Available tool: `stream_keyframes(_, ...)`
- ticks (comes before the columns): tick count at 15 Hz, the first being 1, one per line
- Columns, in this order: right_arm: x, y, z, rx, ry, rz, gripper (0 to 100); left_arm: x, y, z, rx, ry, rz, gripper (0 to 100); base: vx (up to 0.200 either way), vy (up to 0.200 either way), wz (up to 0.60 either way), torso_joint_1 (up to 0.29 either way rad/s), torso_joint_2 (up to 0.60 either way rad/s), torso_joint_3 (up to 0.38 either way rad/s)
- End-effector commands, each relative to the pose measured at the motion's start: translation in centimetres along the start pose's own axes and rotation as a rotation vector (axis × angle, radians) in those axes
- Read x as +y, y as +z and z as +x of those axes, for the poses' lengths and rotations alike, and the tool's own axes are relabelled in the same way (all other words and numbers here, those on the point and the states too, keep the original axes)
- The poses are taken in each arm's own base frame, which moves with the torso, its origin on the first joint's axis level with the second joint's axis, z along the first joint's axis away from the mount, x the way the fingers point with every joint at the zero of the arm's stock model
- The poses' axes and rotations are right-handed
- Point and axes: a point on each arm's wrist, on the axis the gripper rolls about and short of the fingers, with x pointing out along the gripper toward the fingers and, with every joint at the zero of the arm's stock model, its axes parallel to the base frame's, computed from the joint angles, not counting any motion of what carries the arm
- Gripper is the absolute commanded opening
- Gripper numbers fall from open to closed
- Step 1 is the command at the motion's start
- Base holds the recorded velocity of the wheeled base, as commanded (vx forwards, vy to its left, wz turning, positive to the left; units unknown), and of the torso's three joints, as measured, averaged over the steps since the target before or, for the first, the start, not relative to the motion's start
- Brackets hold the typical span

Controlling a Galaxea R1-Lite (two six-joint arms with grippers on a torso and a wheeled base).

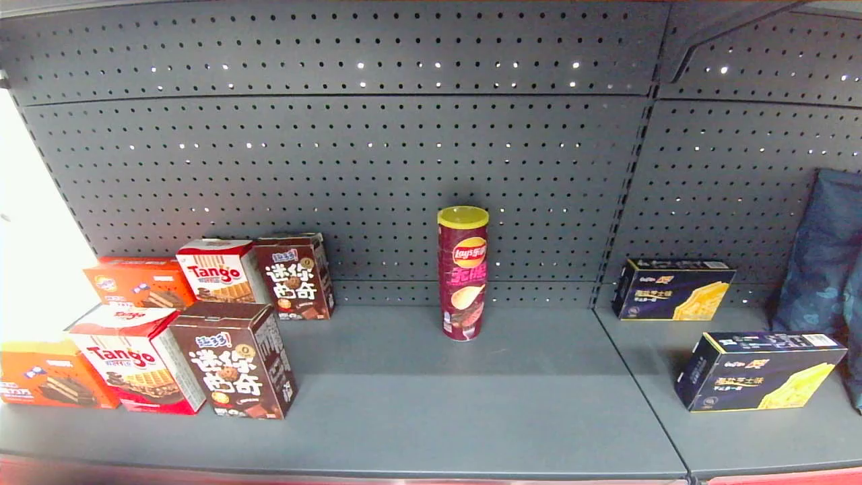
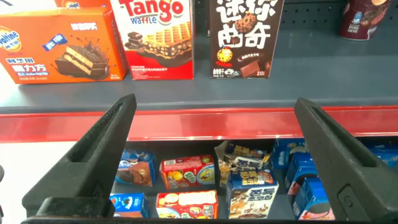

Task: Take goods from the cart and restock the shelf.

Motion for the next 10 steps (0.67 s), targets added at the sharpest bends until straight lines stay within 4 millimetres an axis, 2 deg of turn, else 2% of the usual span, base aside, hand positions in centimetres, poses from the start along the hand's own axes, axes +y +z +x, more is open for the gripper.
stream_keyframes(1, 0.00, 0.02, -0.01, 0.000, 0.001, -0.001, 100, 0.00, 0.00, 0.00, -0.001, 0.000, 0.000, 100, 0.000, 0.000, 0.00, 0.000, 0.00, 0.000)
stream_keyframes(8, 0.00, 0.02, -0.01, 0.000, 0.001, -0.002, 100, 0.00, 0.00, 0.00, -0.001, 0.002, 0.000, 100, 0.000, 0.000, 0.00, 0.000, 0.00, 0.000)
stream_keyframes(10, 0.00, 0.03, -0.01, -0.002, -0.002, -0.013, 100, 0.00, 0.00, 0.00, -0.001, 0.002, 0.000, 100, 0.000, 0.000, 0.60, 0.002, 0.00, 0.000)
